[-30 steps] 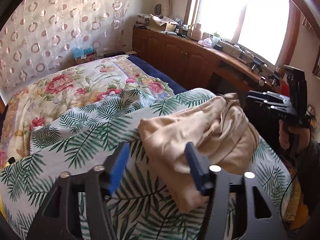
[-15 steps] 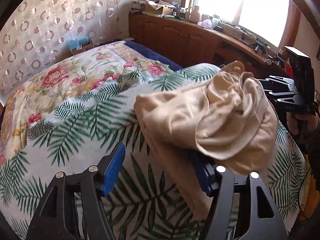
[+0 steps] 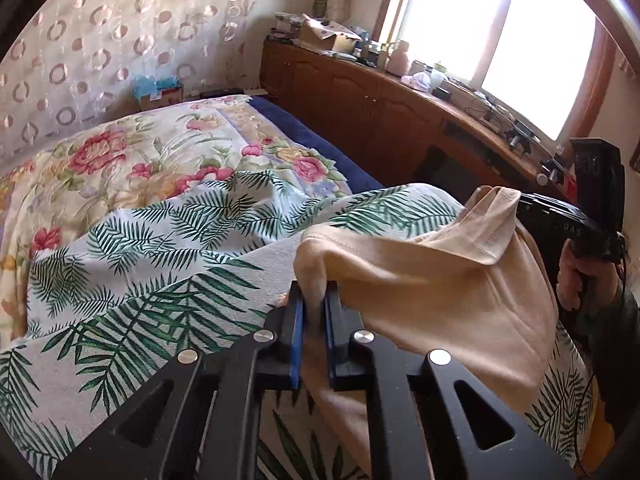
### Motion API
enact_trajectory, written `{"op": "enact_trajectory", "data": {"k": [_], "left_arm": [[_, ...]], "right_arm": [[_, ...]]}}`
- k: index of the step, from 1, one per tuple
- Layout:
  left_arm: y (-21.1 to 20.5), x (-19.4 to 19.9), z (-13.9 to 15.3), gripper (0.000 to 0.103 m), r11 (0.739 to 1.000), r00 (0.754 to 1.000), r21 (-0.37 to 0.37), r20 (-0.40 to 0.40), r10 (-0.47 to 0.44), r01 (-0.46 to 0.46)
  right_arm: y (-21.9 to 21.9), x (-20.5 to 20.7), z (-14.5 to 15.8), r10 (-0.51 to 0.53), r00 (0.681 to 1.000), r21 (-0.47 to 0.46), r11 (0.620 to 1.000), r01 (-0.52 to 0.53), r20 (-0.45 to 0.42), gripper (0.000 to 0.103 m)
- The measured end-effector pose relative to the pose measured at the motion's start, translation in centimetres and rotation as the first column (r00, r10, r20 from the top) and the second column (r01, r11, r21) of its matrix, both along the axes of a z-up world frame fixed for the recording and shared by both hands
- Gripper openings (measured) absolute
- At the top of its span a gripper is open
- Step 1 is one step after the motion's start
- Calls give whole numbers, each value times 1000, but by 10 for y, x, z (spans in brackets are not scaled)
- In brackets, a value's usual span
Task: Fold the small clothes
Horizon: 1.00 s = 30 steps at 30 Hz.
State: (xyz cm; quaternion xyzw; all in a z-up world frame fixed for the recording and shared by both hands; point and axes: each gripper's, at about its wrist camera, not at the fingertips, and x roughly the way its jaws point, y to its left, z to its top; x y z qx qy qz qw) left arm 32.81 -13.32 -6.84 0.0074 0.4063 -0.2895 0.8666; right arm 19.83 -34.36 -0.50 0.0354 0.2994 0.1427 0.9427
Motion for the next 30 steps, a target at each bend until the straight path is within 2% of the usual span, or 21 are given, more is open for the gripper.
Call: {"op": "enact_trajectory", "data": {"k": [3,5,6,7,8,9,14,15,17,19,22,23,27,30], "left_arm": [[8,5,-4,11,998,998,-30,-37,52,-53],[10,8,-7,18,997,996,-41,-66,65,-67],[11,8,-7,26,996,995,-38,-69,74,-77],[11,8,-6,30,996,995,-29,-58,80,-82],[12,6,-5,38,996,995,-19,-41,86,-86],[13,5,-3,43,996,995,-11,-24,92,-92],[22,6,1,44,991,990,6,29,137,-137],[24,7,1,44,989,988,9,36,150,-151],[28,11,-3,44,984,984,28,31,175,-176],[31,12,-7,44,984,984,27,12,175,-175],[30,9,-8,44,986,986,31,16,166,-167],[30,7,-8,44,986,987,31,18,163,-163],[24,4,-6,44,989,989,28,30,143,-144],[16,11,-5,44,992,992,20,15,127,-128]], "right_arm": [[-12,2,1,-114,992,23,993,115,-52,6],[-7,-1,5,-138,989,-10,990,137,-59,7],[-5,-3,8,-153,987,-36,988,151,-57,10],[-2,-6,10,-169,984,-55,985,166,-54,24],[5,-7,12,-187,981,-76,980,183,-48,32],[7,-7,14,-200,979,-89,977,196,-41,33],[11,-5,20,-244,970,-54,969,242,-21,35],[14,-1,20,-244,969,-46,969,243,-32,39],[18,3,21,-245,969,-52,969,243,-35,52],[24,17,16,-192,978,-54,981,188,-82,56],[39,33,4,-89,978,-80,994,75,-186,56],[45,33,4,-53,979,-86,996,37,-195,56],[47,27,14,-60,985,-94,995,45,-160,56],[25,24,20,-92,989,12,995,94,-116,55]]}}
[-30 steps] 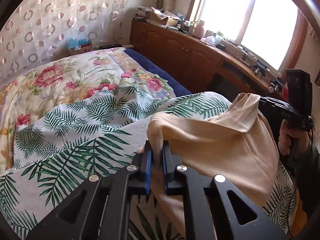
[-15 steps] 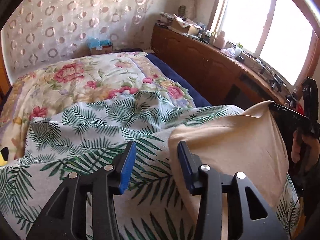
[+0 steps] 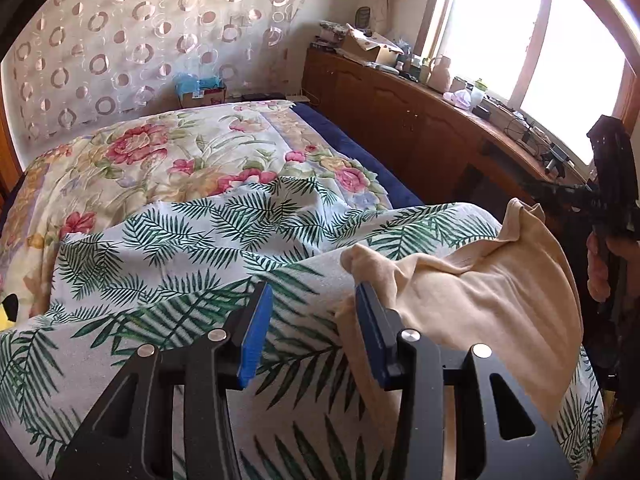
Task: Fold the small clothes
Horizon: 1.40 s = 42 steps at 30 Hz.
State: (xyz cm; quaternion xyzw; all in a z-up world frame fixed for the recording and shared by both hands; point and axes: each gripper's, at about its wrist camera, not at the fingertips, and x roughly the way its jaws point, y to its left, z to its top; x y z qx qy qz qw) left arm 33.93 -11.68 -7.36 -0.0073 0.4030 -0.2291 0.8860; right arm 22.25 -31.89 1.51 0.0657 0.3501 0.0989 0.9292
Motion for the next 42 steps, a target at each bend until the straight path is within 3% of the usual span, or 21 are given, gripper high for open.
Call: {"op": "enact_trajectory", "data": {"k": [2,4,9,11,13,18,20,23,27,29,31,32,33,35,36,37,38,39,42], "left_arm": [[-5,8,-1,44,1000,1000,-7,-12,-17,17],[-8,14,-2,44,1000,1000,-4,-19,-17,17],[-3,9,5,44,1000,1000,-9,5,-2,2],[1,4,10,44,1000,999,-4,30,13,-13],[3,-4,18,44,1000,998,-12,56,11,-10],[1,-19,31,44,1000,995,-13,104,1,0],[-1,-22,32,44,1000,995,-14,99,-16,18],[-7,-23,28,44,999,996,-8,80,-42,43],[-18,-12,19,44,999,997,14,60,-49,48],[-21,0,11,44,999,999,14,27,-46,46],[-23,11,3,43,999,999,14,-2,-44,44],[-23,16,-1,37,999,999,23,-19,-36,36],[-24,20,-5,24,999,998,19,-41,-40,41],[-25,23,-10,11,998,996,5,-63,-64,65],[-25,23,-10,10,998,996,19,-59,-63,64],[-25,20,-8,10,998,997,18,-44,-63,63],[-24,18,-6,10,998,998,18,-31,-58,58],[-22,16,-4,10,998,998,24,-22,-51,51],[-18,12,-1,10,999,999,26,-10,-39,40]], "right_arm": [[-16,0,-2,-65,998,20,998,65,7,30],[-29,1,-5,-116,993,7,993,116,4,18],[-22,-19,-5,-64,998,-6,998,64,14,18],[-10,-27,-8,-30,1000,-44,999,30,6,29],[0,-32,-11,19,1000,-69,997,-19,0,30],[7,-21,-20,58,997,-93,994,-62,-46,30],[2,-9,-19,73,996,-65,995,-76,-58,21],[-7,-3,-13,59,997,-37,997,-61,-48,20],[2,-16,-9,66,998,-92,993,-68,-23,21],[13,-21,-12,91,996,-163,982,-94,-26,45],[22,-26,-16,116,993,-200,972,-120,-31,52],[23,-27,-18,124,991,-199,971,-130,-43,52],[24,-27,-20,118,991,-208,970,-127,-57,52],[23,-24,-24,106,992,-208,971,-119,-74,52],[21,-20,-26,106,992,-192,974,-118,-75,52],[19,-16,-25,100,992,-176,978,-112,-73,41],[15,-12,-24,99,993,-149,983,-108,-65,10],[10,-10,-21,87,995,-126,988,-91,-44,2],[-19,0,-15,-117,993,-52,992,116,-5,2]]}}
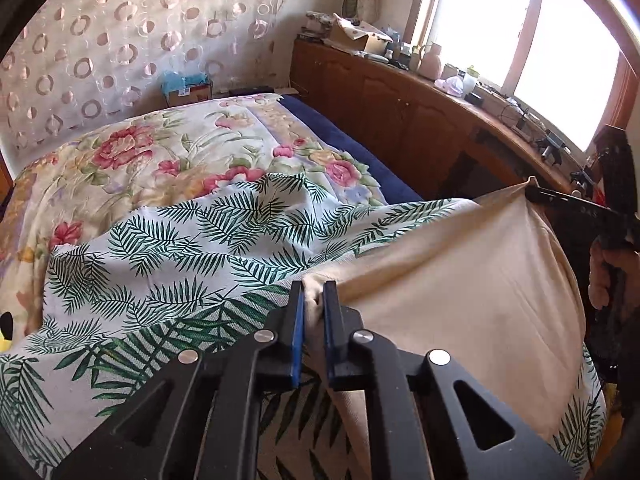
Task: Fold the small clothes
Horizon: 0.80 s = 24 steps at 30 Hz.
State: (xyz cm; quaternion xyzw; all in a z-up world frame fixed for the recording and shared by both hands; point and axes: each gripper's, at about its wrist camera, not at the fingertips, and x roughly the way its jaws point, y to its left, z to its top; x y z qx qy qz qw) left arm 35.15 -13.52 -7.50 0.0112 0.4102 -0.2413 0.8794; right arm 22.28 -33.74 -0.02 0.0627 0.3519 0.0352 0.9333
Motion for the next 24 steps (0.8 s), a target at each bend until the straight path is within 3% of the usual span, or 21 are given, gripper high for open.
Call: {"op": "enact_trajectory", "data": {"k": [1,3,4,5,8,10,16,22,24], "left_arm": [[1,-1,1,10,1000,1000,2,-1,3,-3],[0,-5,4,18,1000,1000,26,10,4,-4],[0,-8,8,24,999,1000,39,26,2,-3],[2,-11,11,40,999,999,37,42,-4,2],[6,-22,18,54,1000,998,17,50,-27,26],[7,-29,17,57,999,998,14,37,-43,42],[6,-32,-13,57,999,992,-6,-113,-53,53],[1,-36,-16,57,999,995,-21,-96,-36,34],[-2,-37,-16,47,999,995,-22,-89,-49,48]], "right_arm": [[-2,3,0,-10,1000,14,1000,11,-14,2],[13,0,1,-3,1000,-75,997,4,2,4],[18,-2,0,-1,1000,-95,995,0,-5,19],[22,-4,-1,3,1000,-99,995,-5,-15,35],[28,-11,-1,57,998,-78,995,-59,-21,61],[32,-18,-4,77,997,-64,995,-79,-28,69],[27,-21,-26,123,987,-26,992,-127,-102,73],[20,-7,-33,140,983,17,990,-139,-117,73],[20,-6,-34,155,982,25,988,-153,-113,72]]}}
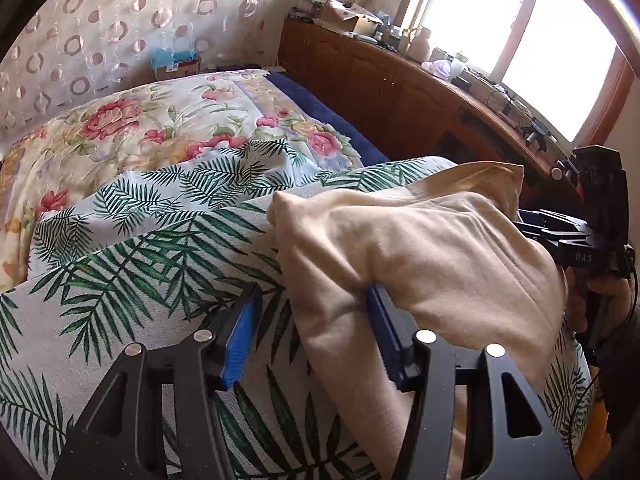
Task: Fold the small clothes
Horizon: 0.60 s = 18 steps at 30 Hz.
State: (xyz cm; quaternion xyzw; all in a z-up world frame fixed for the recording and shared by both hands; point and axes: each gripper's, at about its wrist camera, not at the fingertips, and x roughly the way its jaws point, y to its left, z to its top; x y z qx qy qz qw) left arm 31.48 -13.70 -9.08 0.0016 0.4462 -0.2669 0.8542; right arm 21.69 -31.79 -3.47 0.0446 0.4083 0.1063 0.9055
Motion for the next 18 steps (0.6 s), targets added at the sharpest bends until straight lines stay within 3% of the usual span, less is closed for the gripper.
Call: {"op": "enact_trajectory", "data": {"k": [4,5,7,12,18], "left_arm": [[-1,2,0,25,998,999,-49,-23,-34,33],[-2,3,0,14,997,999,-59,-28,-42,41],[-2,0,4,10,997,999,-60,-20,-49,47],[11,-25,36,9,995,997,-93,69,-40,46],[57,-65,72,9,992,984,-122,173,36,-15]], "right_arm": [[9,-7,-6,57,998,23,998,-57,1,47],[9,-5,-7,66,998,12,998,-67,5,41],[8,-11,-4,81,996,28,996,-82,48,20],[22,-29,29,119,972,-16,993,-118,203,15],[50,-24,61,202,936,-34,979,-201,287,15]]}}
